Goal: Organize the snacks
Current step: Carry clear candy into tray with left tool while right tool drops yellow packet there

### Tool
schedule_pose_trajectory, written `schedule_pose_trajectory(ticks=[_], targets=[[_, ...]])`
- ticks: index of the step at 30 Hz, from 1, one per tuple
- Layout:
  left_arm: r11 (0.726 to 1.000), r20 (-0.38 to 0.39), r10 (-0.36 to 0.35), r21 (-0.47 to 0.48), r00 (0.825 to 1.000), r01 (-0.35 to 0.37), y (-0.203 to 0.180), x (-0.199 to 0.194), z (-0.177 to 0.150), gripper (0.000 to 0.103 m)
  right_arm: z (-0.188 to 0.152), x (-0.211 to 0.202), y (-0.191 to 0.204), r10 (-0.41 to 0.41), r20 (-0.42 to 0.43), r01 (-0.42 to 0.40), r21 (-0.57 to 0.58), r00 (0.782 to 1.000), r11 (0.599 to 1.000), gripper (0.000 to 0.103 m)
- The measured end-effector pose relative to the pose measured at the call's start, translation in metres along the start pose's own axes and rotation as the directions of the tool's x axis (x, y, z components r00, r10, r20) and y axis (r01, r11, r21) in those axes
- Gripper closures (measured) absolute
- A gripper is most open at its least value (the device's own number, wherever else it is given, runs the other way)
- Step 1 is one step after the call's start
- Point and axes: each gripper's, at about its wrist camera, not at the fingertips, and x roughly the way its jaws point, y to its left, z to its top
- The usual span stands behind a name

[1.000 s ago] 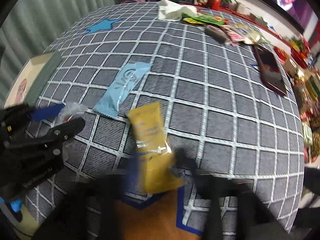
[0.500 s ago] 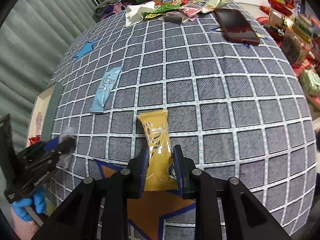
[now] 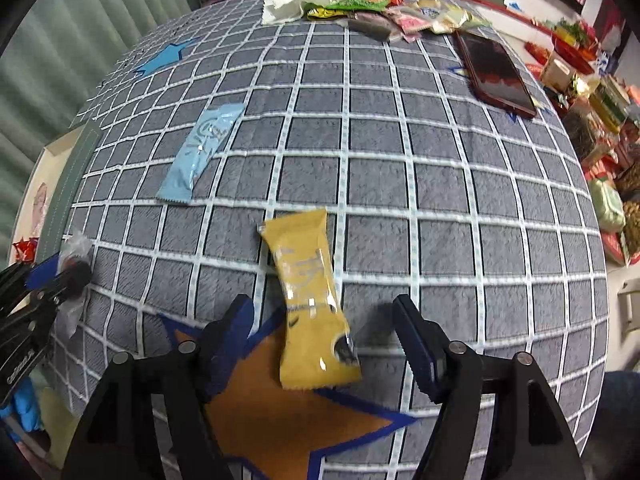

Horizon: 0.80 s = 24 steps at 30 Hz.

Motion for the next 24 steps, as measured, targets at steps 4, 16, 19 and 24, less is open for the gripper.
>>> schedule_pose_trajectory(ticks=[4,16,19,24], targets=[[1.000,0.008,-0.009,-0.003,1.000,0.009,-0.001,-0.002,-0.001,0.073,0.007,0.003,0.007,-0.060,0.027,0.060,-0.036,0.998,0.998,0.063],[0.999,0.136,0.002,-0.053,0.991,0.005,0.043,-0.062,0.005,0.073,0.033,-0.051,0.069,0.250,0.064,-0.248,-0.043,0.966,0.968,0.080],[0.994,0.167,0.051,-0.106,0.985,-0.034,0.077,-0.082,0.000,0.073,0.044,-0.062,0.114,0.324,0.060,-0.316,-0.111,0.944,0.942,0.080],[0.971,0.154,0.156,-0.207,0.976,-0.123,0.136,-0.096,-0.016,0.073,0.052,-0.060,0.185,0.373,0.016,-0.361,-0.212,0.928,0.908,0.080]])
